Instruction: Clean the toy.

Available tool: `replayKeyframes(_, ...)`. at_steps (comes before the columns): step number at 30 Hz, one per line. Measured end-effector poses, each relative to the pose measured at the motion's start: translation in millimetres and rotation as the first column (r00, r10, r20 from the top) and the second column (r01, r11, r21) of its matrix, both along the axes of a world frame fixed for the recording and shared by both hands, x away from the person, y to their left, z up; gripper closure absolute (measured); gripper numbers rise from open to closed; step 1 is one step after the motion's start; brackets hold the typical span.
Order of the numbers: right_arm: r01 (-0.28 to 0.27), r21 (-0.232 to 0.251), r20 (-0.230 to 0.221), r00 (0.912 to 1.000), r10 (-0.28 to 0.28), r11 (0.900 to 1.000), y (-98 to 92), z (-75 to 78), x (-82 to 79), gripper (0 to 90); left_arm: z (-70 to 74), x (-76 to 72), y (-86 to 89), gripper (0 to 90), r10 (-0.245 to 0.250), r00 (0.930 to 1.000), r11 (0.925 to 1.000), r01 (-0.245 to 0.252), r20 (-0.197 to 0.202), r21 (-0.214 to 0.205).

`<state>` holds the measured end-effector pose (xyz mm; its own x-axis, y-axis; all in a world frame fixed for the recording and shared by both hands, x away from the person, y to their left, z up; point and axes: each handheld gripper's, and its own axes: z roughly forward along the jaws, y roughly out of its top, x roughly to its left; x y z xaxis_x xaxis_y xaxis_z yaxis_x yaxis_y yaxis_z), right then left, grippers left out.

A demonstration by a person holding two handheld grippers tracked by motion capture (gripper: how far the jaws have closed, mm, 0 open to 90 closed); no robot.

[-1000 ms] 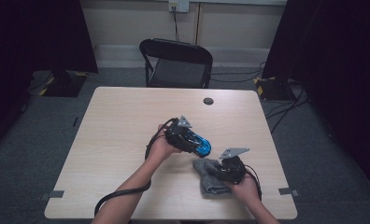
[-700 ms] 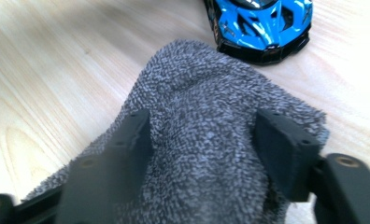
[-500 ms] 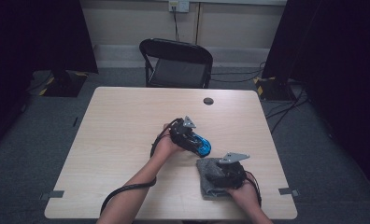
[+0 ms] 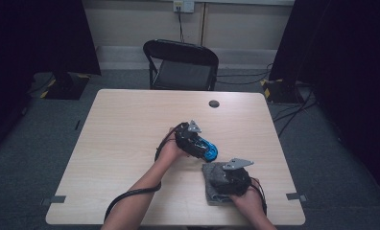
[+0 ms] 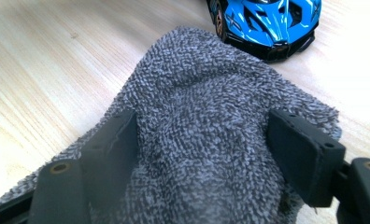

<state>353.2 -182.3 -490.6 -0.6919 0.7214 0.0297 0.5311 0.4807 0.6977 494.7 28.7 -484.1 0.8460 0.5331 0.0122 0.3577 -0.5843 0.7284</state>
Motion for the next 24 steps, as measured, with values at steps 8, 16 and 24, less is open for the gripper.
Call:
replayKeyframes(8,0.020,-0.040,-0.011,0.9997,-0.020,0.9990,4.0,1.3,-0.7,34.4,-2.7,3.3,3.1,0.7,-0.011,0.9999,0.9997,0.011,-0.002,-0.020)
replayKeyframes(16,0.031,-0.029,-0.008,0.9995,-0.031,0.9991,-3.3,3.2,3.7,62.3,-4.1,5.6,5.3,0.0,-0.008,1.0000,0.9995,0.008,-0.001,-0.031)
replayKeyframes(24,0.027,-0.038,-0.018,0.9995,-0.028,0.9989,-3.5,4.6,7.0,65.8,-4.6,9.3,9.1,0.0,-0.006,1.0000,0.9992,0.006,-0.001,-0.040)
